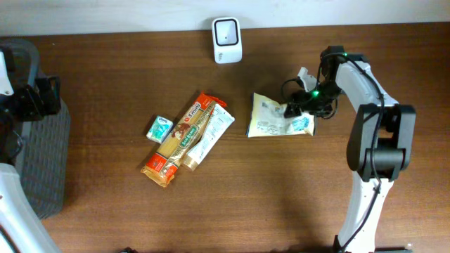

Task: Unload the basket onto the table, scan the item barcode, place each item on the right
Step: 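Lift the snack bag and move it right with the right gripper, then hold the snack bag barcode over the white scanner, then place the snack bag on the table right side, release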

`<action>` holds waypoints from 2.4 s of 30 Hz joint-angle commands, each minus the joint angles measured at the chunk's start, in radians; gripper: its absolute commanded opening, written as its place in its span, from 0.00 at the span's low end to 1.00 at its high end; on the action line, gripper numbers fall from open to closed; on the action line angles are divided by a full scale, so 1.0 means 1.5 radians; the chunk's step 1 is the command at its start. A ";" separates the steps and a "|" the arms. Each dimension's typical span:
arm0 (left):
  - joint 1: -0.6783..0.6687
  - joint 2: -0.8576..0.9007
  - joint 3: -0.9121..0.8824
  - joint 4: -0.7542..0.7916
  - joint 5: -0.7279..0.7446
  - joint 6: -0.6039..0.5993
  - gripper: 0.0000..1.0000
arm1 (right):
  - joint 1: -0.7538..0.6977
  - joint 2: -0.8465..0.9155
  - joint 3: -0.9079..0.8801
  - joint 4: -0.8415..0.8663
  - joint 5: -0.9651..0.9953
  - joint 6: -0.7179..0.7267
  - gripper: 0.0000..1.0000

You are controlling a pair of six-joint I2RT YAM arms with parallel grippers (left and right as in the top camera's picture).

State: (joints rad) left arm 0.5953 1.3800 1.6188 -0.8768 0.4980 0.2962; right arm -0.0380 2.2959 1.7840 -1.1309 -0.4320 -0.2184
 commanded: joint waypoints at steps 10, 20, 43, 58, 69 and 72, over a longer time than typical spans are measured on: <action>0.002 -0.009 0.007 0.001 0.007 0.008 0.99 | -0.018 -0.099 -0.011 0.005 -0.293 0.008 0.04; 0.002 -0.009 0.007 0.001 0.007 0.008 0.99 | -0.087 -0.345 -0.011 0.004 -0.262 0.157 0.04; 0.002 -0.009 0.007 0.001 0.007 0.008 0.99 | 0.356 0.010 0.043 1.061 0.735 -0.697 0.04; 0.002 -0.009 0.007 0.001 0.007 0.008 0.99 | 0.336 0.082 0.043 1.202 0.653 -0.729 0.04; 0.002 -0.009 0.007 0.001 0.007 0.008 0.99 | 0.327 0.094 0.043 1.241 0.645 -0.727 0.04; 0.002 -0.009 0.007 0.001 0.007 0.008 0.99 | 0.328 0.049 0.043 1.235 0.687 -0.696 0.04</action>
State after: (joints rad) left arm 0.5953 1.3800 1.6188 -0.8776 0.4980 0.2962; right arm 0.4541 2.4416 1.8282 0.7227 0.5484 -1.2999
